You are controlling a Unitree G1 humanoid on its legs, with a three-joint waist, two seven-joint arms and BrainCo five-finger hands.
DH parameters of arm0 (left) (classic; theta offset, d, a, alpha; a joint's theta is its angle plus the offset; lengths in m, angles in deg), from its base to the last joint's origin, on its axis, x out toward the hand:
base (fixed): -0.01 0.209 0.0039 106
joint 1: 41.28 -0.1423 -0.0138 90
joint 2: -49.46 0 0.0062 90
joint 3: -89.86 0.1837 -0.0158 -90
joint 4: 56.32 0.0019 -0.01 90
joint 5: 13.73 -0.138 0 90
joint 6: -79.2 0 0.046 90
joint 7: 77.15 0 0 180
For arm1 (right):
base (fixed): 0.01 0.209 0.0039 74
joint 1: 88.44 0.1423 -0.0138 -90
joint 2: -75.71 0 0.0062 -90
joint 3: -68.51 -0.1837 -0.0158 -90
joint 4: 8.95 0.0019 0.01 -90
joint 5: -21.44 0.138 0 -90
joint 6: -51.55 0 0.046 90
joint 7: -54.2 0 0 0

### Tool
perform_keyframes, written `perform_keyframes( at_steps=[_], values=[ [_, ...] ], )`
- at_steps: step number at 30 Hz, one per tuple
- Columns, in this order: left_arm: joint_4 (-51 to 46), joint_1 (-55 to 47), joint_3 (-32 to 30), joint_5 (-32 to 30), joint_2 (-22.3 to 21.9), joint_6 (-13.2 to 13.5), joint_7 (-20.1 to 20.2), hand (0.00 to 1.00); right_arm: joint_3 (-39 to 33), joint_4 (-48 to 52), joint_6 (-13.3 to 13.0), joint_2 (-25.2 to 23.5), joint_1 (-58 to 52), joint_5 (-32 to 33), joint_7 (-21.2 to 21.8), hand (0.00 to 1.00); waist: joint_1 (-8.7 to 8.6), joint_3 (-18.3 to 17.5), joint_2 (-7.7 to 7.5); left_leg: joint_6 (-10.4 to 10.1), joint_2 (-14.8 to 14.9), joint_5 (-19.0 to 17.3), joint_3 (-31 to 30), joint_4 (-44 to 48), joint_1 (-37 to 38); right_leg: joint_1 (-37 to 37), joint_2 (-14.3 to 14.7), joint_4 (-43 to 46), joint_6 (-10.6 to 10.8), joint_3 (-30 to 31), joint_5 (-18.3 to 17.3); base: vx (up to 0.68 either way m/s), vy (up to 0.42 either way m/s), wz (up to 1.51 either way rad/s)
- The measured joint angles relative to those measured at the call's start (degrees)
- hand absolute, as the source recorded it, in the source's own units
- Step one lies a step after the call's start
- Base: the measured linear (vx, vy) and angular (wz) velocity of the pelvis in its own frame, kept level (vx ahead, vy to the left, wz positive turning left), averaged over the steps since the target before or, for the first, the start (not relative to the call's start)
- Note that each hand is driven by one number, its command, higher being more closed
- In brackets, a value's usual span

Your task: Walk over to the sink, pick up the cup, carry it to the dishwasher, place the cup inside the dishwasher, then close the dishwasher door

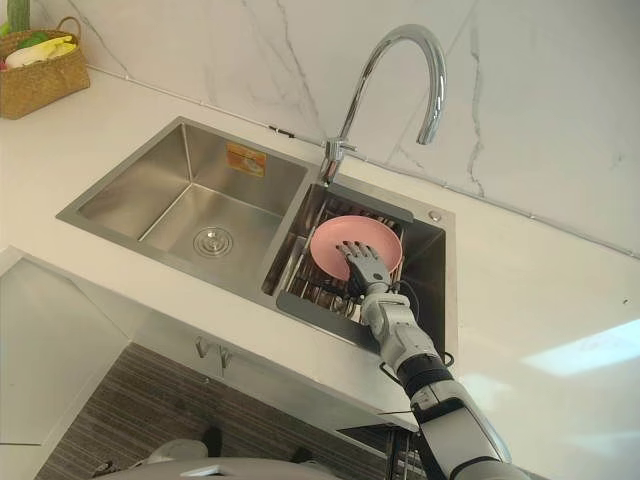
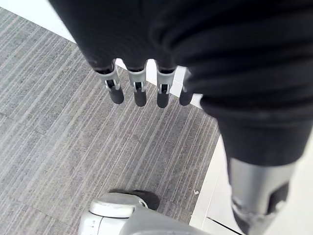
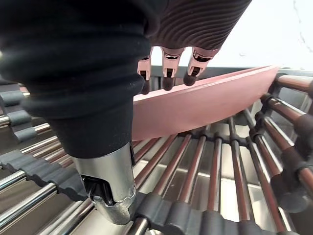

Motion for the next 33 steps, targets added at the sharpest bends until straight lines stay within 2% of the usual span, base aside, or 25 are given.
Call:
perform_keyframes(
  at_steps=[6,12,14,19,22,25,33],
  values=[
    [-0.06,0.39,0.08,0.00,-0.01,0.01,0.00,0.00,3.52,-3.09,2.85,-0.04,1.69,-1.17,-0.08,0.00,1.11,0.57,-0.07,0.05,-0.20,0.03,-0.22,0.00,-0.08,0.07,-0.19,0.00,0.01,-0.24,0.00,0.00,0.000,0.01],
    [-0.05,0.46,0.09,-0.02,0.18,0.04,0.00,0.00,3.51,-5.28,5.95,-1.62,2.84,-1.35,-3.51,0.00,1.76,1.76,-0.73,-0.23,-0.22,-0.18,-0.35,-0.02,-0.26,0.20,-0.25,0.41,-0.54,-0.32,-0.49,-0.01,0.000,0.00],
    [0.01,0.46,0.10,-0.03,0.45,0.05,0.00,0.00,3.51,-5.41,6.03,-1.90,3.05,-3.32,-4.67,0.00,1.85,2.21,-0.97,-0.27,-0.23,-0.21,-0.40,-0.04,-0.26,0.07,-0.34,0.79,-0.52,-0.36,-0.79,0.00,0.000,0.00],
    [0.06,0.49,0.09,0.00,0.61,0.17,-0.02,0.00,3.52,-6.48,7.05,-2.57,3.12,-3.55,-7.16,0.00,2.14,2.61,-1.06,-0.30,-0.22,-0.22,-0.41,-0.05,-0.47,-0.21,-0.37,0.98,-0.50,-0.37,-1.03,0.00,0.000,0.00],
    [0.08,0.51,0.08,0.00,0.96,0.71,-0.03,0.00,3.54,-7.23,7.42,-2.79,3.11,-3.60,-9.08,0.00,2.46,2.89,-1.74,-0.33,-0.22,-0.21,-0.43,-0.05,-0.54,-0.30,-0.40,1.05,-0.48,-0.37,-1.05,0.00,0.000,0.00],
    [0.27,0.51,0.07,0.00,1.22,1.36,-0.06,0.00,3.55,-7.09,8.69,-3.12,3.29,-4.88,-11.48,0.00,2.39,3.04,-2.30,-0.44,-0.25,-0.12,-0.40,-0.05,-1.25,-1.13,-0.46,1.22,-0.45,-0.21,-1.08,0.00,0.001,-0.01],
    [0.33,0.65,-0.16,0.05,1.23,2.23,-0.09,0.00,3.57,-6.68,11.02,-3.07,4.07,-5.71,-16.25,0.00,2.55,3.15,-2.49,-0.44,-0.18,-0.11,-0.26,-0.05,-3.10,-3.00,-0.44,1.12,-0.45,-0.23,-1.50,0.00,0.004,-0.02]
  ],
)
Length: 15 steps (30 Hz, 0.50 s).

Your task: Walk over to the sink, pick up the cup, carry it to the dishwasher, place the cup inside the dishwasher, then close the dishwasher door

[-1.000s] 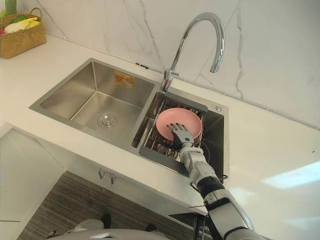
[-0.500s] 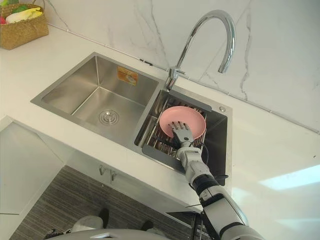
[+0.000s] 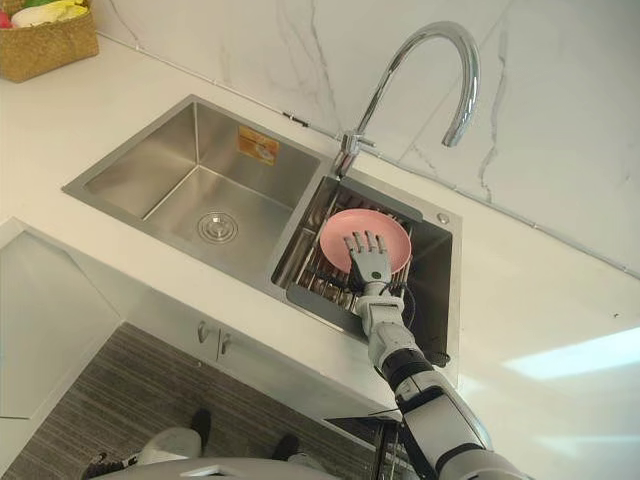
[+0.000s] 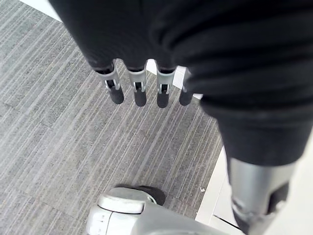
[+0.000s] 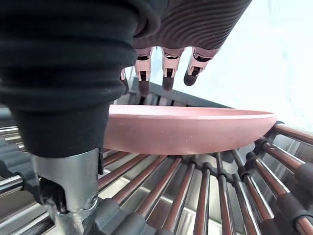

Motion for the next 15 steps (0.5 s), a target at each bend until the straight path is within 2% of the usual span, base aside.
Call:
perform_keyframes(
  at_steps=[4,8,11,14,15],
  values=[
    [-0.02,0.57,-0.27,0.39,0.00,0.60,0.01,0.00,-0.20,-0.50,5.03,0.08,1.48,1.26,-8.14,0.00,0.69,0.66,-0.02,-0.05,-0.07,0.03,-0.03,0.01,-0.81,-0.22,-0.08,-0.60,0.21,-0.32,-0.17,0.00,0.009,0.06],
    [-0.02,0.99,-0.33,0.68,0.42,1.08,0.00,0.00,0.02,0.20,4.85,-0.20,2.50,4.67,-9.51,0.00,1.41,1.42,-1.02,-0.42,-0.07,0.40,-0.10,0.03,-1.42,-0.71,-0.18,-0.34,0.22,-0.87,-0.17,0.04,0.003,0.05],
    [-0.12,1.87,-0.32,0.68,0.37,1.31,0.00,0.00,0.03,0.30,4.86,-0.37,3.20,7.04,-10.96,0.00,2.06,1.59,-0.99,-0.49,-0.16,0.45,-0.17,0.04,-1.43,-0.88,-0.35,0.13,0.21,-1.02,-0.16,0.05,0.002,0.03],
    [-0.23,2.84,-0.31,0.67,0.30,1.71,0.01,0.00,0.01,-1.09,5.08,-0.87,6.49,10.33,-12.99,0.00,2.57,2.90,-0.34,-0.52,-0.15,0.49,-0.60,0.34,-1.64,-0.94,-0.37,0.31,0.09,-1.20,-0.08,0.04,-0.008,0.11],
    [-0.38,3.17,-0.30,0.67,0.21,1.72,0.01,0.00,-0.05,-1.88,5.11,-0.82,7.92,11.40,-13.55,0.00,2.69,3.50,-0.56,-0.40,-0.14,0.74,-1.08,0.38,-1.83,-0.95,-0.33,0.37,-0.24,-1.33,0.21,0.06,-0.014,0.22]
  ],
)
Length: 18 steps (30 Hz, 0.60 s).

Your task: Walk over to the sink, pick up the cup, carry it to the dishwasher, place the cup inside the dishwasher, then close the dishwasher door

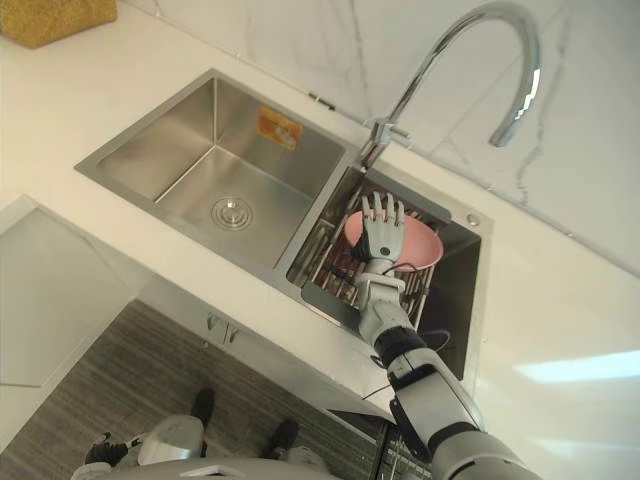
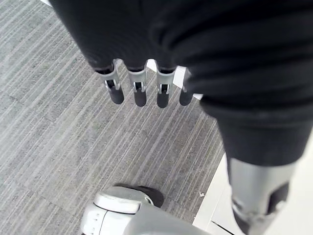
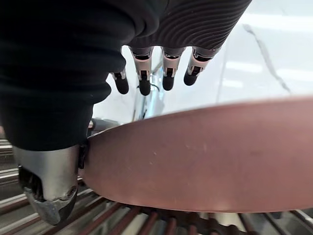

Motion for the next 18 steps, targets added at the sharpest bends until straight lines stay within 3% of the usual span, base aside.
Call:
perform_keyframes(
  at_steps=[3,18],
  values=[
    [-0.21,0.03,0.03,0.00,-0.32,-0.09,0.03,0.00,-0.28,-0.69,-0.05,0.00,2.18,0.88,-0.30,0.00,0.67,1.72,0.78,0.86,0.16,0.81,-0.40,0.50,-0.64,-0.69,0.28,0.02,0.24,-0.17,1.02,0.10,-0.025,0.08],
    [-0.22,0.39,0.59,0.03,-0.01,0.16,0.08,0.00,-2.02,-1.11,1.00,0.29,3.21,5.44,0.88,0.00,1.22,2.96,0.65,0.32,0.38,-1.40,-0.55,3.39,-1.36,0.01,0.42,0.14,-0.14,-0.22,1.20,0.00,-0.003,0.00]
  ],
)
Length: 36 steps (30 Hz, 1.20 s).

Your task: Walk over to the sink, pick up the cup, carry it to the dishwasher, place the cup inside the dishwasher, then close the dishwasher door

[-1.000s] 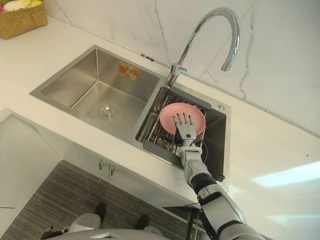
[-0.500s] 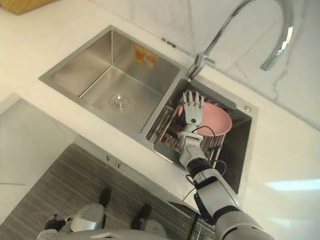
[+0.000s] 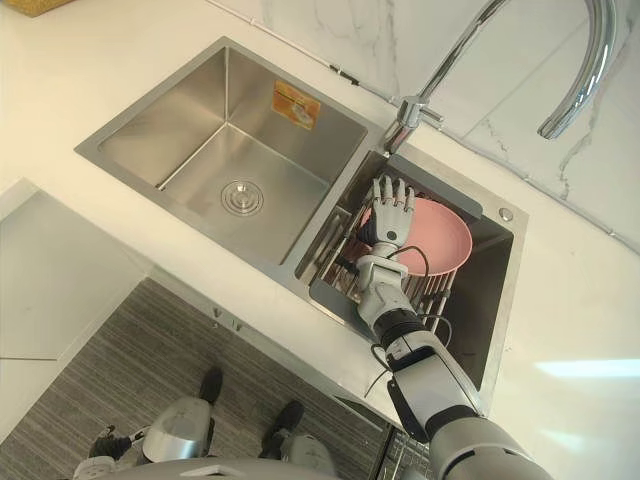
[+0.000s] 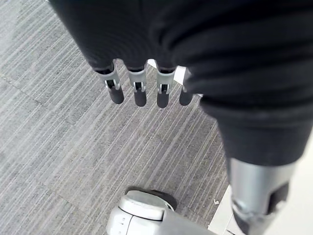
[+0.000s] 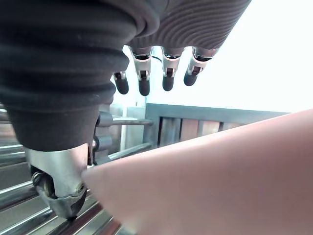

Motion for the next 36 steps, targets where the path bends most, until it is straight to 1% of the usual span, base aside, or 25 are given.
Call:
perform_keyframes(
  at_steps=[3,5,6,8,10,12,13,14,16,19,21,22,23,27,29,31,34,36],
  values=[
    [0.00,0.00,0.25,0.01,0.08,0.02,0.00,0.00,-0.30,0.00,0.38,0.87,0.00,2.93,1.76,0.00,-0.08,0.00,0.00,-0.08,0.09,0.06,0.08,-0.03,0.01,-0.04,0.08,0.07,-0.16,0.01,-0.10,0.00,0.000,0.00],
    [0.01,-0.01,0.51,0.03,0.12,0.02,0.00,0.00,-1.04,0.10,0.77,1.31,-0.05,5.80,2.13,0.00,-0.32,0.00,0.00,-0.09,0.14,0.07,0.24,-0.06,0.02,-0.10,0.12,0.08,-0.23,0.10,-0.14,0.00,-0.001,-0.02],
    [-0.05,0.00,0.51,0.02,0.10,0.01,0.00,0.00,-2.38,0.33,0.72,1.33,-0.25,6.20,2.42,0.00,-0.55,0.00,0.00,-0.08,0.16,0.06,0.41,-0.09,0.08,-0.14,0.13,0.08,-0.25,0.20,-0.16,0.01,-0.002,-0.06],
    [-0.07,0.00,0.51,0.00,0.11,-0.12,0.02,0.00,-3.74,0.79,0.89,1.41,-0.68,6.06,4.44,0.00,-0.92,-0.02,-0.03,-0.08,0.22,0.06,0.95,-0.13,0.26,-0.19,0.17,0.06,-0.26,0.53,-0.17,0.02,0.001,-0.11],
    [-0.12,-0.02,0.49,-0.06,0.08,-0.34,0.06,0.00,-4.99,5.88,1.24,1.62,-3.84,5.57,7.33,0.00,-1.35,-0.09,-0.14,0.03,0.30,-0.02,1.93,-0.13,0.58,-0.43,0.23,0.06,-0.26,1.61,-0.16,0.03,0.004,-0.21],
    [-0.19,-0.02,0.49,-0.06,0.07,-0.48,0.06,0.00,-5.52,8.83,1.33,1.58,-6.18,5.16,9.74,0.00,-2.12,-0.10,-0.15,0.25,0.34,-0.08,2.77,-0.26,1.31,-0.21,0.24,0.06,-0.26,2.37,-0.15,0.03,0.007,-0.25],
    [-0.17,-0.02,0.50,-0.08,0.08,-0.78,0.04,0.00,-6.24,9.86,1.58,1.58,-7.45,3.80,11.57,0.00,-2.41,-0.11,-0.16,0.34,0.43,-0.27,3.69,-0.31,2.03,0.13,0.33,0.06,-0.26,3.15,-0.15,0.02,0.009,-0.28],
    [-0.16,-0.02,0.50,-0.08,0.07,-0.89,0.04,0.00,-6.84,10.00,1.65,1.58,-7.98,3.41,12.26,0.00,-2.50,-0.15,-0.21,0.37,0.46,-0.33,4.07,-0.40,2.42,0.29,0.36,0.06,-0.26,3.46,-0.15,0.01,0.009,-0.26],
    [-0.14,-0.03,0.51,-0.08,0.12,-0.98,0.03,0.00,-8.00,10.17,2.77,1.73,-9.72,3.31,14.69,0.00,-3.63,-0.61,-0.78,0.38,0.59,-0.47,5.05,-0.96,3.35,0.50,0.51,0.04,-0.26,3.91,-0.15,0.00,0.000,-0.19],
    [-0.14,-0.02,0.50,-0.07,0.45,-1.30,0.03,0.00,-9.64,11.20,3.02,1.93,-12.21,3.00,16.06,0.00,-4.46,-1.24,-1.52,0.32,0.69,-0.53,5.57,-1.09,3.69,0.47,0.64,0.02,-0.26,4.68,-0.15,0.00,-0.003,-0.14],
    [-0.10,-0.02,0.50,-0.08,0.54,-1.84,0.03,0.00,-9.82,11.68,2.83,2.44,-13.66,0.84,17.07,0.00,-4.69,-1.66,-1.72,0.25,0.79,-0.84,6.47,-1.07,4.16,0.48,0.73,0.02,-0.24,5.30,-0.14,-0.01,0.001,-0.20],
    [-0.06,-0.03,0.50,-0.07,0.55,-2.14,0.03,0.00,-9.84,11.71,2.45,2.61,-14.17,-0.04,17.27,0.00,-5.14,-2.30,-1.70,0.21,0.80,-0.93,6.54,-1.05,4.16,0.45,0.74,0.02,-0.24,5.36,-0.14,-0.02,0.002,-0.09],
    [-0.05,-0.03,0.52,-0.08,0.55,-2.26,0.04,0.00,-10.04,11.83,2.34,2.64,-14.53,-1.08,17.78,0.00,-5.56,-3.09,-1.50,0.16,0.84,-1.07,6.69,-1.02,4.19,0.44,0.77,0.02,-0.24,5.45,-0.14,-0.02,0.001,-0.04],
    [-0.05,-0.33,0.52,-0.08,0.21,-2.36,0.03,0.00,-12.21,14.71,1.71,2.84,-16.61,-1.11,17.88,0.00,-5.73,-4.34,-0.78,-0.23,0.90,-1.44,7.22,-1.01,4.26,0.20,0.82,0.03,-0.23,6.23,-0.14,-0.01,0.003,-0.07],
    [-0.06,-0.57,0.53,-0.08,0.03,-2.37,0.03,0.00,-12.25,16.51,0.80,3.86,-17.33,-1.14,17.79,0.00,-6.02,-4.67,-0.31,-0.21,0.90,-1.47,7.67,-1.00,4.36,0.05,0.83,0.04,-0.16,6.50,-0.08,-0.01,0.002,-0.11],
    [-0.06,-1.22,0.51,-0.08,-0.19,-2.46,0.00,0.00,-14.43,18.67,-0.08,4.03,-18.35,-1.31,17.82,0.00,-7.04,-5.38,0.21,-0.19,0.91,-1.47,7.77,-1.00,4.44,0.06,0.83,0.03,-0.14,6.58,-0.07,-0.01,0.001,-0.05],
    [-0.06,-1.75,0.48,-0.10,-0.43,-2.90,0.00,0.00,-15.37,20.22,-0.11,5.13,-19.30,-3.49,18.49,0.00,-7.64,-6.58,0.79,-0.05,0.99,-1.49,8.04,-0.94,4.60,0.09,0.90,-0.13,-0.08,6.80,-0.03,0.00,-0.002,-0.06],
    [-0.06,-1.93,0.44,-0.09,-0.57,-2.96,0.00,0.00,-15.92,20.90,-0.10,5.80,-19.61,-3.72,19.23,0.00,-7.89,-6.89,1.07,0.12,1.04,-1.38,8.15,-0.96,5.00,0.40,0.95,-0.19,-0.07,6.94,-0.03,0.00,-0.006,-0.04]
  ],
)
